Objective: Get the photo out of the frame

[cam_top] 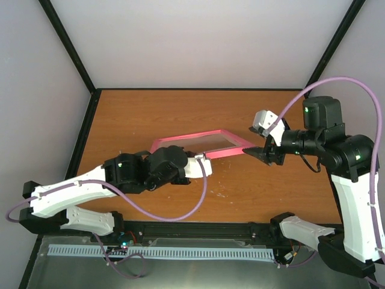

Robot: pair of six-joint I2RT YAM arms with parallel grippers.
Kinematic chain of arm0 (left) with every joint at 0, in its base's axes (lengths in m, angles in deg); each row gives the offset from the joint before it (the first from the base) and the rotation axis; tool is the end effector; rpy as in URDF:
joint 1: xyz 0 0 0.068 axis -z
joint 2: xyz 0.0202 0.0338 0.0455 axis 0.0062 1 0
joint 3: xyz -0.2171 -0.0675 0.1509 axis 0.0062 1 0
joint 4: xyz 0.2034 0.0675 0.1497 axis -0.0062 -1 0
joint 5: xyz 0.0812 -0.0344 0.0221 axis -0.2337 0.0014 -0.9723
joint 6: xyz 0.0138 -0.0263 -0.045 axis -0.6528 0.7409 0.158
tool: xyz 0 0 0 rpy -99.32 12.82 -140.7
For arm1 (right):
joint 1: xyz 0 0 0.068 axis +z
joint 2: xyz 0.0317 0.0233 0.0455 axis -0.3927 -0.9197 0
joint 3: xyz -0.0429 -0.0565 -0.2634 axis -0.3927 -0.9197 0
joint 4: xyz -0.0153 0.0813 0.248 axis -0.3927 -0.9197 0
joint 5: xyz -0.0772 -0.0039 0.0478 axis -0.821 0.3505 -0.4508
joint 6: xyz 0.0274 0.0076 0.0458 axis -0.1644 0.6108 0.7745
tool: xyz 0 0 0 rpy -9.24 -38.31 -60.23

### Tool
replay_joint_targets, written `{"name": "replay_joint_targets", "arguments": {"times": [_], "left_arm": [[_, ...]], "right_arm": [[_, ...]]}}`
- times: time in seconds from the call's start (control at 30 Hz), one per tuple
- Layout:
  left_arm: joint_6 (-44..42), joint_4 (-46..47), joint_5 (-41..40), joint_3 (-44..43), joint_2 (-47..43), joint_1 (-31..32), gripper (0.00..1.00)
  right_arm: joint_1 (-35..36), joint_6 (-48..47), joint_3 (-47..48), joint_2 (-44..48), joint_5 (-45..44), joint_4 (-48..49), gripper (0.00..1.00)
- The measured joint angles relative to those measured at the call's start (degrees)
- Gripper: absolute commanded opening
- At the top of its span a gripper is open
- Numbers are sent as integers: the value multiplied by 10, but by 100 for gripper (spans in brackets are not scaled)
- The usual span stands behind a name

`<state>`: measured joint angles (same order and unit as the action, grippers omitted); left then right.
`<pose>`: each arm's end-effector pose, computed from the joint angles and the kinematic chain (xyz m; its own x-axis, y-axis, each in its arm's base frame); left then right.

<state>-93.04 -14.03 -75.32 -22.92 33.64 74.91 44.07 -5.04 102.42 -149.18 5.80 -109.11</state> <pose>0.0754 -0.2214 0.4032 0.1932 0.7927 -0.5781 0.7535 0.2575 0.6049 0.1130 0.0654 0.4871 -0.0233 -0.5461 -0.8374 -0.9242 0.3311 -0.1902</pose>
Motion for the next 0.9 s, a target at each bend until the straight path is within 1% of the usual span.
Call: {"name": "replay_joint_targets", "arguments": {"times": [0.17, 0.3, 0.53, 0.7, 0.8, 0.9], "left_arm": [[-8, 2, 20, -6, -12, -16, 1], [-16, 2, 32, -15, -18, -21, 1], [-20, 7, 55, -47, -23, -27, 1], [-18, 7, 78, -73, -23, -42, 1], [-15, 6, 111, -84, -22, -76, 1], [-15, 9, 134, -86, -22, -116, 1]], "right_arm": [[0, 2, -14, 19, -35, -2, 67], [-1, 6, -45, 27, -67, 8, 72], [-14, 11, -57, 9, -82, 34, 76], [-57, 4, -57, -11, -59, 45, 76], [-92, -5, -61, -25, -35, 54, 77], [-152, -21, -69, -43, 7, 56, 79]]}}
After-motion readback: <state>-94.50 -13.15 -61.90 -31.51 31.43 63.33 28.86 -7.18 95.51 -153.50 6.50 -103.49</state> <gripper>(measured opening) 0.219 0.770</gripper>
